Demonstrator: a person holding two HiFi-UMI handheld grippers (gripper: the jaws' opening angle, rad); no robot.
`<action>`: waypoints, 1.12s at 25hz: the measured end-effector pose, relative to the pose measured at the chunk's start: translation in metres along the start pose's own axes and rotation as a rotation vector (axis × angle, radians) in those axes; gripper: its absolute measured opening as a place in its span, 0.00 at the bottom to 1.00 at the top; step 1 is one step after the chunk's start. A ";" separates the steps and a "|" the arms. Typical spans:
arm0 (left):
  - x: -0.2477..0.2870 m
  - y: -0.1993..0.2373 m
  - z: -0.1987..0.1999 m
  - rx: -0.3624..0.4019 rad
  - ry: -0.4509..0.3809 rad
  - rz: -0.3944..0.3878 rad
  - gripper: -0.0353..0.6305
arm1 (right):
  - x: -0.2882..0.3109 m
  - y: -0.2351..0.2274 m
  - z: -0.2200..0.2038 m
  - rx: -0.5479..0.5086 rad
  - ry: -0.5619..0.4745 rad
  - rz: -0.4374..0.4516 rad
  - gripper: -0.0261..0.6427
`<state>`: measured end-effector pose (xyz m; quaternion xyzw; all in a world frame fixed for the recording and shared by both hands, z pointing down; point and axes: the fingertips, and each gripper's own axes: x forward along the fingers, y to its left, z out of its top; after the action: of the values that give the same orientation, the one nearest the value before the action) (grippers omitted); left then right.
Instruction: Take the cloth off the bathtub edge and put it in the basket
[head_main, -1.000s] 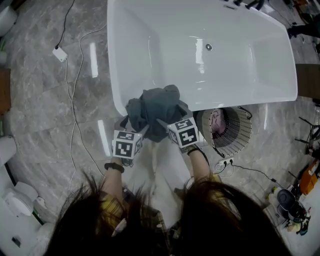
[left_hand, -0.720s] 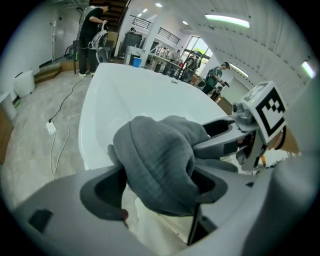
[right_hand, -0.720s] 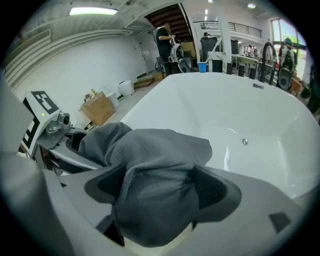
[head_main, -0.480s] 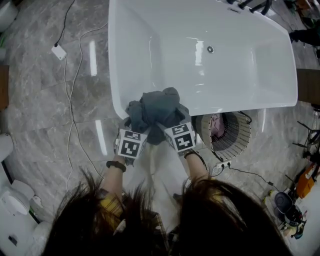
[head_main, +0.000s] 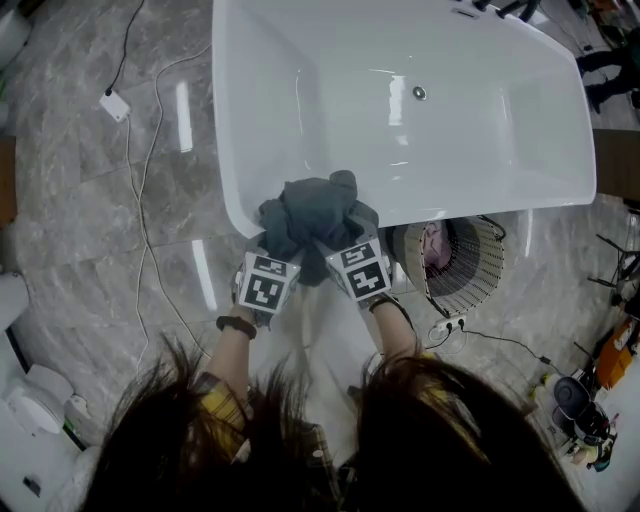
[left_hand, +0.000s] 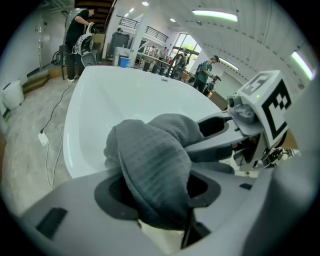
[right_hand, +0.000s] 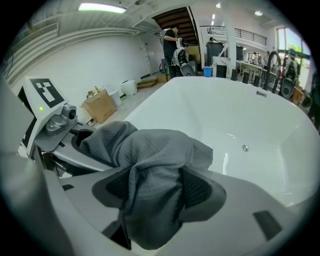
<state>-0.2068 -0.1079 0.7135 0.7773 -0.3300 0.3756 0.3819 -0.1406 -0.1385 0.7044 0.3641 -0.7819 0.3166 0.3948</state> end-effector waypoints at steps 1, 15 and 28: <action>0.000 0.001 0.000 -0.009 -0.008 -0.001 0.42 | 0.000 0.001 0.001 0.006 -0.003 0.006 0.48; -0.022 -0.016 0.028 -0.074 -0.102 -0.054 0.20 | -0.018 0.024 0.029 0.136 -0.099 0.104 0.18; -0.074 -0.036 0.057 -0.049 -0.155 -0.100 0.20 | -0.070 0.037 0.062 0.208 -0.212 0.136 0.17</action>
<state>-0.1965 -0.1216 0.6151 0.8099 -0.3286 0.2867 0.3923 -0.1653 -0.1446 0.6067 0.3806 -0.8050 0.3815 0.2481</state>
